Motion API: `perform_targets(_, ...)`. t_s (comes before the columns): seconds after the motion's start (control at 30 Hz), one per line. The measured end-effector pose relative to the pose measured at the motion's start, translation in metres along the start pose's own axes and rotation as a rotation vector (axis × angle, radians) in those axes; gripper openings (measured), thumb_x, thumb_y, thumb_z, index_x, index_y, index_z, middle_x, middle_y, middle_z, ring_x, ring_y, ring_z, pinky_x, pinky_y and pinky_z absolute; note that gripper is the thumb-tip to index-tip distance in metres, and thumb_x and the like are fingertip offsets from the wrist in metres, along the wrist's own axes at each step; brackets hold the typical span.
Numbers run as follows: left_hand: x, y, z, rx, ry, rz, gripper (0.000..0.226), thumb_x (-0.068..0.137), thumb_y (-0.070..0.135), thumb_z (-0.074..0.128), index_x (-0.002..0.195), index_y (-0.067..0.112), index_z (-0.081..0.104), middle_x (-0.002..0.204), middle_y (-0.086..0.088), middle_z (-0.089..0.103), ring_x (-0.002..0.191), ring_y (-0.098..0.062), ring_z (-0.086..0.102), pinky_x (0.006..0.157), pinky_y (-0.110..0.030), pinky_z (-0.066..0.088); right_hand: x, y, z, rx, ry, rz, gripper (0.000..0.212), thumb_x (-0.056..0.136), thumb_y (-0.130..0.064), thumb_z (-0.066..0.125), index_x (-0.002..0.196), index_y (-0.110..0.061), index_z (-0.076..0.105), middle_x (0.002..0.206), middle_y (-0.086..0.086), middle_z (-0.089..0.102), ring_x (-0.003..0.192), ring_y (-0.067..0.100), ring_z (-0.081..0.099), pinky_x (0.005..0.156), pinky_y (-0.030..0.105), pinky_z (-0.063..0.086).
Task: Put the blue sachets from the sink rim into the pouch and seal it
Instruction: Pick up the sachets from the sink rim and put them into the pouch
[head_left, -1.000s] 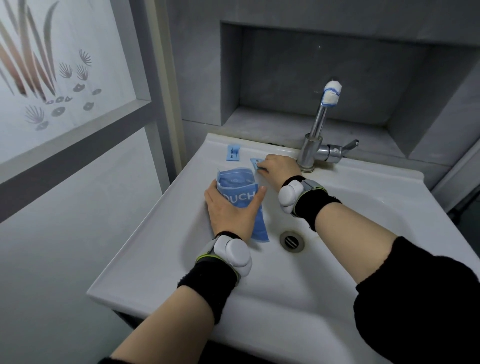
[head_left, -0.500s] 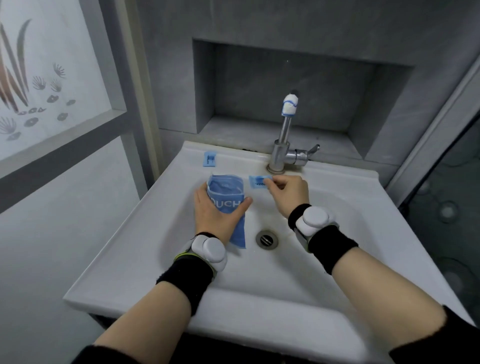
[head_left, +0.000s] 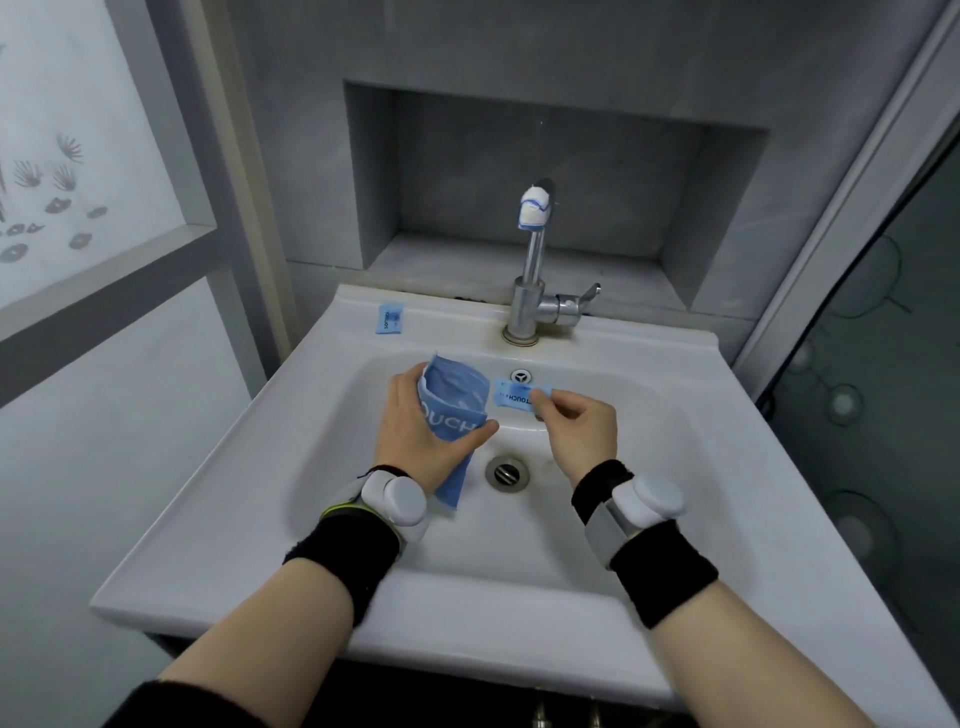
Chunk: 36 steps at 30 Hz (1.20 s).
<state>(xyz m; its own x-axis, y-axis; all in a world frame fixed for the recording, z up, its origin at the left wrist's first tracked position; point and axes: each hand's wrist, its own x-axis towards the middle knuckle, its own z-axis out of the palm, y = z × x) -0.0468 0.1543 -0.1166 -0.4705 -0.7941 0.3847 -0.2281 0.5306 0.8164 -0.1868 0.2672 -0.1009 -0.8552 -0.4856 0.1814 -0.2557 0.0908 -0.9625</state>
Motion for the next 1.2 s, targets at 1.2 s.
perform_targets(1.2,-0.005,0.005,0.0,0.153,-0.13,0.063,0.101,0.051,0.062,0.082,0.131,0.028,0.031,0.124,0.008,0.044,0.111,-0.009,0.047,0.092,-0.026,0.045,-0.01,-0.021,0.004,-0.093,0.085,-0.268,0.015,0.097,-0.023,0.053,0.108,-0.015,0.059,0.097,-0.006,0.062,0.077,0.002,0.055,0.065,0.004,0.043)
